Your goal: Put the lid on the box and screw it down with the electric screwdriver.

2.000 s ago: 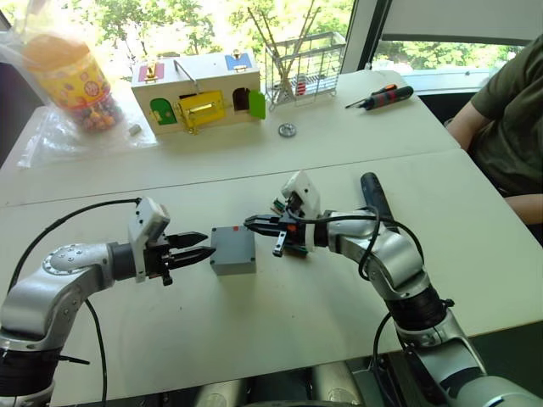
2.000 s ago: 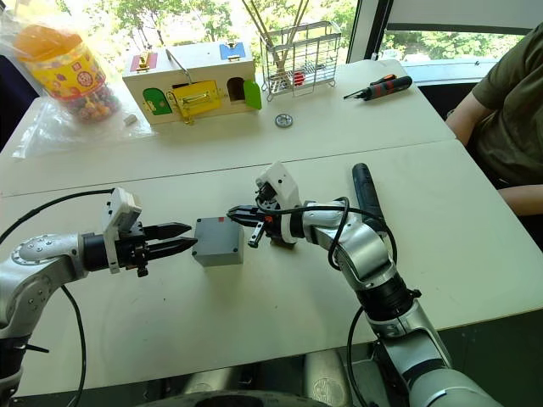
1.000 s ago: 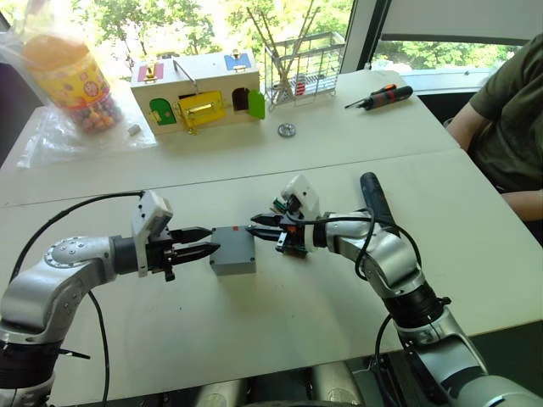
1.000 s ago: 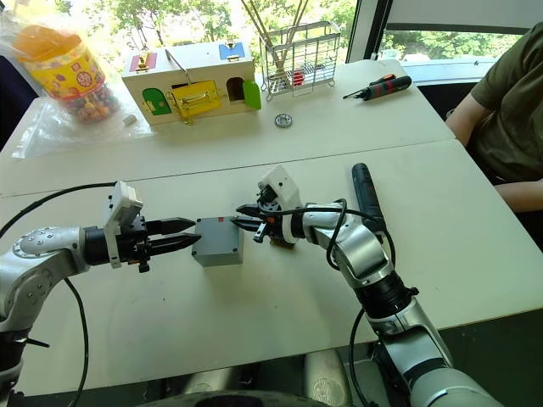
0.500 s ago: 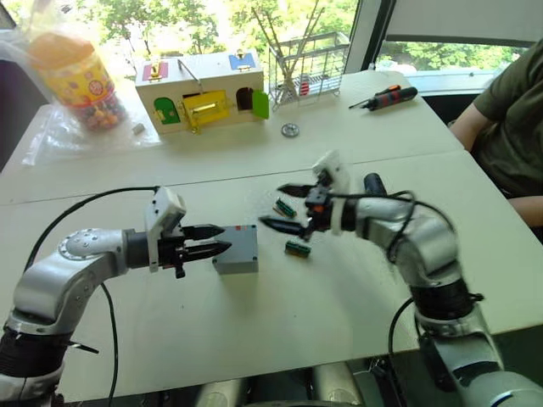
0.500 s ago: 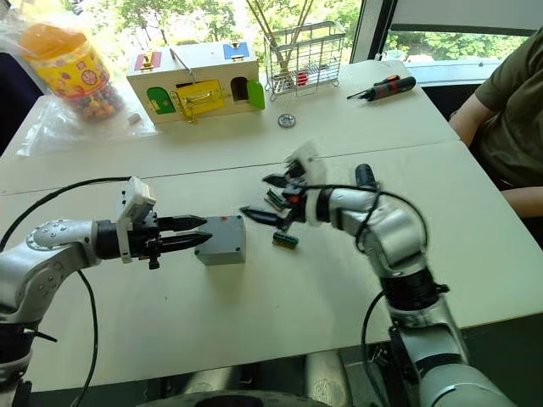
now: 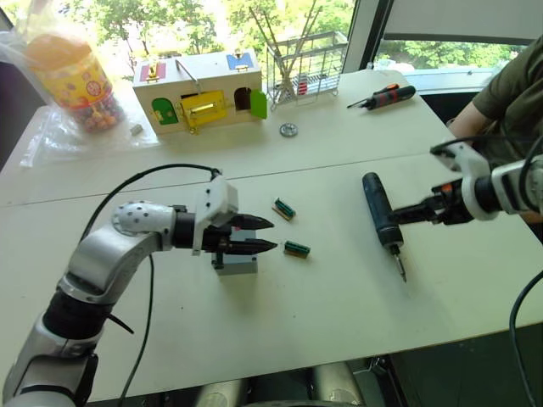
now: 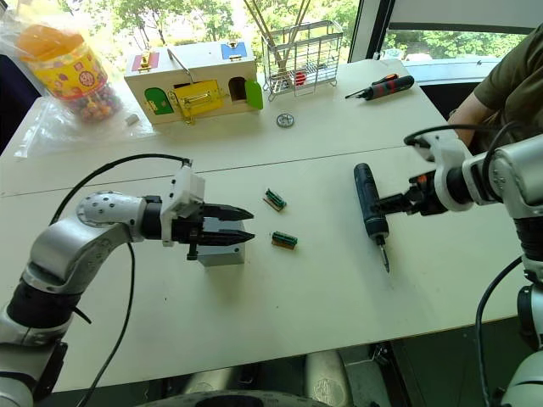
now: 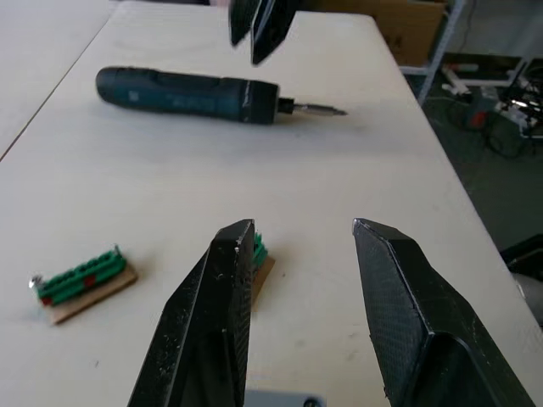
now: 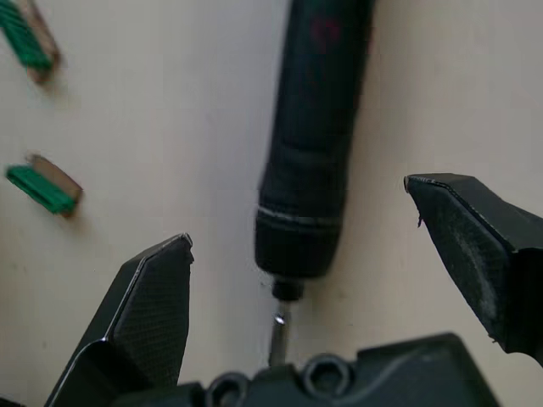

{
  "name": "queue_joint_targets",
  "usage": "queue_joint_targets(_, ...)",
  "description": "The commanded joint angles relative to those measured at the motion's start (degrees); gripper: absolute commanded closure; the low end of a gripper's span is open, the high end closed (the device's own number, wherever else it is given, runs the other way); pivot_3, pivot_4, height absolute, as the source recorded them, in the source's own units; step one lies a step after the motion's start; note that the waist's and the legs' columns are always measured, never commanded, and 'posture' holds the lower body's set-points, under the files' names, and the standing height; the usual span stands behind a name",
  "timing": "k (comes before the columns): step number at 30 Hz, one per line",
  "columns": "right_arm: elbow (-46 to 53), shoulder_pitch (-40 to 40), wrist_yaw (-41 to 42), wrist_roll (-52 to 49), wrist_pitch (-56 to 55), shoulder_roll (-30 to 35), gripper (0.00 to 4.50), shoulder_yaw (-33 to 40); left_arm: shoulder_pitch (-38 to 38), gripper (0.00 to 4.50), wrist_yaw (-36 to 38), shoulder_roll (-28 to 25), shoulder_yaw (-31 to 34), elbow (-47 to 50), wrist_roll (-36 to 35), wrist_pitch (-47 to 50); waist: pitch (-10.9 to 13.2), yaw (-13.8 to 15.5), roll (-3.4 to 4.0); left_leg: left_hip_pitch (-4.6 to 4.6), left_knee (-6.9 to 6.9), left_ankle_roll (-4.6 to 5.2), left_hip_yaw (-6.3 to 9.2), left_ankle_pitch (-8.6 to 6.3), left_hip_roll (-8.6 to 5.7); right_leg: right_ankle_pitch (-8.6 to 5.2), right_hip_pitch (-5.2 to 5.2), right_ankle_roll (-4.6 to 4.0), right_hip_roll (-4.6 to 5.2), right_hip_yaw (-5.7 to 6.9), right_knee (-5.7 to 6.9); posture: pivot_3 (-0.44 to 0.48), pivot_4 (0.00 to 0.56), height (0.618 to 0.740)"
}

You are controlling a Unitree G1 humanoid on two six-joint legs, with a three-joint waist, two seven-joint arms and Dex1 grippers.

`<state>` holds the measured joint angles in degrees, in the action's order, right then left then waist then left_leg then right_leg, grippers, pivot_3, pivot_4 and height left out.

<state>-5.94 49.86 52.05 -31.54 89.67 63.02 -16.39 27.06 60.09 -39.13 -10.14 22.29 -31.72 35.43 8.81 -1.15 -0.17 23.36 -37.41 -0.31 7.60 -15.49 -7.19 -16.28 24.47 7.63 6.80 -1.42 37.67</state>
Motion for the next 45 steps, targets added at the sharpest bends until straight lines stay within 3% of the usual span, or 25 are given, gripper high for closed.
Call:
queue_joint_targets(1, -7.30, 4.97, 0.47, 1.70, 0.02, -2.69, 0.02, -2.42, -0.34, 2.64, -0.50, 0.54, -0.06, 2.13, 0.84, -1.53, 0.00, 0.09, 0.00, 0.00, 0.00, 0.00, 0.00, 0.00, 0.00, 0.00, 0.01, 0.00, -0.01, 0.00, 0.00, 0.000, 0.150, 0.740)
queue_joint_targets(13, -22.02, 9.93, 3.88, 12.46, -10.54, -12.52, 0.02, -18.82, -2.02, 2.64, -4.22, 3.17, -0.89, 3.71, 2.97, -2.05, -0.14, 0.46, -0.24, 0.03, -0.31, 0.02, 0.11, -0.02, -0.03, 0.01, -0.16, 0.00, -0.03, 0.09, 0.00, 0.000, 0.150, 0.740)
queue_joint_targets(16, -21.21, 9.33, 7.41, 15.18, -13.41, -11.91, 0.69, -23.01, -2.93, 2.64, -5.28, 3.69, -0.31, 4.43, 3.11, -1.83, -0.41, 0.44, -0.67, 0.00, -0.49, 0.09, 0.13, -0.07, -0.03, 0.03, -0.30, -0.02, -0.05, 0.11, 0.00, 0.000, 0.150, 0.740)
queue_joint_targets(22, -17.76, 6.22, 15.51, 20.07, -17.73, -6.21, 2.69, -28.85, -4.64, 2.64, -7.40, 4.15, 0.11, 5.71, 3.07, -1.57, -0.47, 1.41, -0.74, 0.02, -0.54, 0.21, 0.20, -0.17, -0.09, 0.03, -0.37, -0.02, -0.03, 0.18, -0.12, 0.000, 0.150, 0.740)
queue_joint_targets(26, -20.40, 4.32, 18.08, 23.54, -21.61, -4.41, 2.69, -27.96, -5.17, 2.64, -8.03, 4.90, -0.83, 5.15, 3.46, -2.06, -0.47, 2.76, -0.75, 0.02, -0.61, 0.21, 0.30, -0.17, -0.10, 0.03, -0.48, -0.02, -0.03, 0.27, -0.16, 0.000, 0.150, 0.740)
queue_joint_targets(30, -26.78, 7.72, 15.23, 27.17, -31.28, -7.59, 2.69, -21.46, -5.47, 2.64, -7.08, 3.95, 1.17, 1.76, 3.70, -2.86, -0.48, 3.29, -0.77, -0.27, -0.67, 0.21, 0.30, -0.17, -0.11, 0.08, -0.94, -0.08, -0.06, 0.36, -0.39, 0.000, 0.150, 0.740)
queue_joint_targets(34, -28.20, 15.15, 11.74, 22.73, -31.13, -12.14, 2.69, -8.44, -7.11, 2.64, -5.89, 1.60, 3.94, 0.93, 2.94, -2.75, -0.28, 1.83, -0.45, -0.53, -0.67, 0.33, 0.17, -0.24, -0.17, 0.31, -1.18, -0.07, -0.08, 0.17, -0.54, 0.000, 0.150, 0.740)
queue_joint_targets(38, -14.05, 12.47, 6.75, 11.24, -29.61, -18.04, 2.69, 11.74, -9.04, 2.64, -5.31, -1.32, 7.55, -0.66, 2.86, -3.41, -0.15, 0.63, -0.09, 0.24, -0.52, 0.28, -0.02, -0.19, -0.02, 0.37, -0.01, 0.05, -0.02, 0.09, -0.31, 0.000, 0.150, 0.740)
queue_joint_targets(41, 7.35, 3.35, 2.15, 1.12, -27.24, -25.49, 2.69, 24.04, -9.92, 2.64, -6.34, -1.44, 12.75, -1.48, -1.38, -0.36, -0.16, 0.29, -0.10, 0.32, -0.37, 0.14, 0.21, -0.15, 0.18, 0.36, 0.26, 0.04, -0.07, 0.46, -0.33, 0.000, 0.150, 0.740)
queue_joint_targets(45, 22.49, -1.68, -9.64, -7.12, -26.00, -38.69, 2.69, 33.28, -11.96, 2.64, -5.82, -3.34, 15.86, -1.53, -3.30, 2.24, -0.10, 0.03, 0.00, 0.33, -0.14, 0.12, 0.24, -0.16, 0.13, 0.36, 0.23, 0.03, -0.01, 0.52, -0.33, 0.000, 0.150, 0.740)
